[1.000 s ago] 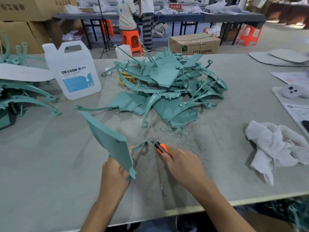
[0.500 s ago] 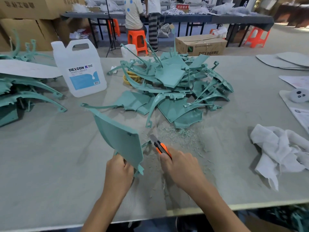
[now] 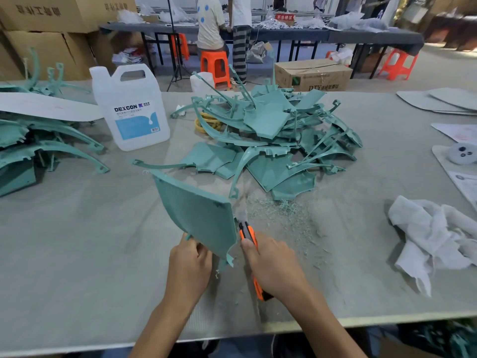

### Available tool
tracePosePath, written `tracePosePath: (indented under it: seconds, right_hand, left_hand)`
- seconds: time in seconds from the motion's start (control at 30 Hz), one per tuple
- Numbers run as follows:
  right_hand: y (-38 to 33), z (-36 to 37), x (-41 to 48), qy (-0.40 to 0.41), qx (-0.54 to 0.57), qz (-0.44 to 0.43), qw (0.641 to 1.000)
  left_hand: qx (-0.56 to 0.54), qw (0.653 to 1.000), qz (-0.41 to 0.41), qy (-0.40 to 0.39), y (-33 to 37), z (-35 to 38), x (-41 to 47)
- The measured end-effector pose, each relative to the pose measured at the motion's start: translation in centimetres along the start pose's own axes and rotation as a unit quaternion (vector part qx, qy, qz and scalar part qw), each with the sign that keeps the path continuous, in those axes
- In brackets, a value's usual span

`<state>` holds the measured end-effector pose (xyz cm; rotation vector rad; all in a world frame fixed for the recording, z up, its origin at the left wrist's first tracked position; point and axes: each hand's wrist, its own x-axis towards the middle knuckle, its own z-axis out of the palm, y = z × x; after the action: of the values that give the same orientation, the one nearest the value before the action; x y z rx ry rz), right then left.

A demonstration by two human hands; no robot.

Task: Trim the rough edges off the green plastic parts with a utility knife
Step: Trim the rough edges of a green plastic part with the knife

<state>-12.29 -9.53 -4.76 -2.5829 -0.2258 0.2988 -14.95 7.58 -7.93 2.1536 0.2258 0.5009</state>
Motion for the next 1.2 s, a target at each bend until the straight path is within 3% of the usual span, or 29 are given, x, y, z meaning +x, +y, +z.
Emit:
tracePosePath:
  seconds: [0.6,0.77,0.9,1.07,1.2]
  right_hand:
    - [0.8,-0.4,0.0,0.023,-0.037,0.000,0.999]
    - [0.8,-0.9,-0.1,0.045,-0.037,-0.052,0.997]
    - [1.8,-1.6,0.3,0.061,-0.071,-0.021,0.995]
    - [1.4,-1.3,-1.0,0.065,-0.075,-0.133,0.986]
    - [2.1,-1.5,-0.5,0.076,-0.108,-0.109,0.985]
  left_hand:
    - [-0.002,1.000,-0.007,-0.014,0.3,-0.3,-0.1]
    - [-0.013,1.000,-0.014,-0.004,0.0,-0.1,0.0]
    - [-0.027,0.999,-0.015,-0.009,-0.2,0.0,0.0]
    - [-0.051,0.998,-0.040,-0.001,-1.1,0.2,0.1]
    - [-0.115,0.991,-0.066,-0.019,-1.5,0.3,0.2]
